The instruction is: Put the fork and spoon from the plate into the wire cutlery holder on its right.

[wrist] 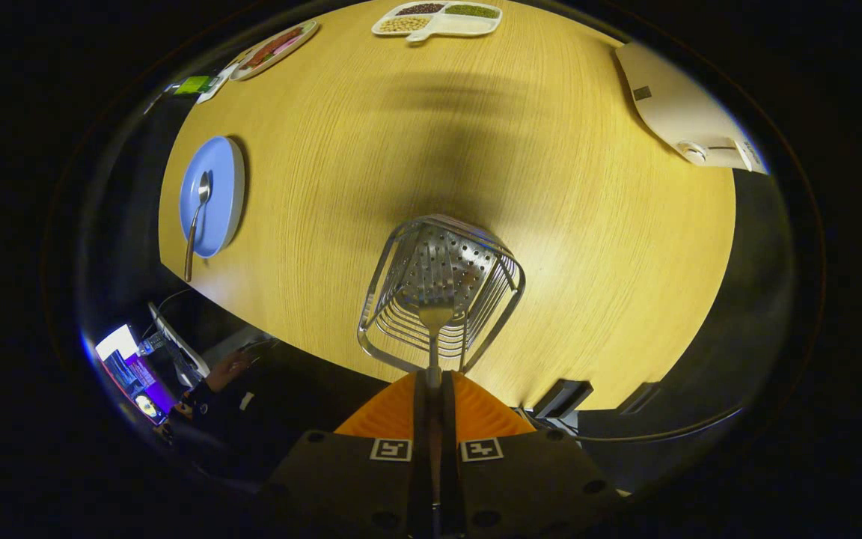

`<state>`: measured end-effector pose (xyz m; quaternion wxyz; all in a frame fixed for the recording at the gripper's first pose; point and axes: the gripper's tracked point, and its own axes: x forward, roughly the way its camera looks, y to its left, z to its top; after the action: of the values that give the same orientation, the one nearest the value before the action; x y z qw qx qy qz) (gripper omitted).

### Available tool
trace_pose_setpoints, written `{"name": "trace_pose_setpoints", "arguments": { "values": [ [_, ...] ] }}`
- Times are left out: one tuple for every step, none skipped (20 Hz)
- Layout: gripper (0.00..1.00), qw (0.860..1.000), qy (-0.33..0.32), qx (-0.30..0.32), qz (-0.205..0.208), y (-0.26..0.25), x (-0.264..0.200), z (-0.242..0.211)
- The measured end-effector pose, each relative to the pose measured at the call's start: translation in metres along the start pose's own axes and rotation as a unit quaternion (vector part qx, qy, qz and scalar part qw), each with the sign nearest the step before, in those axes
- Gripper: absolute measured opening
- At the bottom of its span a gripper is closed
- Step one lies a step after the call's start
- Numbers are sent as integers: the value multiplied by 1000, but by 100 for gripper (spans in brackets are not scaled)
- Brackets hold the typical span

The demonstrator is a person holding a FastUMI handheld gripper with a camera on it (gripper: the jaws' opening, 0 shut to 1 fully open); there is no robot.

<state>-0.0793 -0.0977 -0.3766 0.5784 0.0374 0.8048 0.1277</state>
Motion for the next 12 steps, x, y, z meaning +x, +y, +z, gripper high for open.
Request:
{"name": "trace_pose_setpoints", "arguments": {
  "values": [
    [9,1000,8,6,1,0,-1,2],
    [9,1000,14,10,1,0,-2,5],
    [9,1000,19,14,1,-1,-2,8],
    [9,1000,21,18,2,-1,-1,9],
    [9,999,23,22,2,-1,-1,12],
    [9,999,26,24,1,-1,0,14],
    [9,999,29,26,-1,-2,2,16],
    [9,999,33,29,-1,-1,3,16],
    [9,999,36,31,0,-2,3,17],
    [9,999,33,32,-2,-3,5,20],
    [10,999,32,37,-1,-3,6,22],
    [11,999,32,38,-1,-3,7,23]
  ]
}}
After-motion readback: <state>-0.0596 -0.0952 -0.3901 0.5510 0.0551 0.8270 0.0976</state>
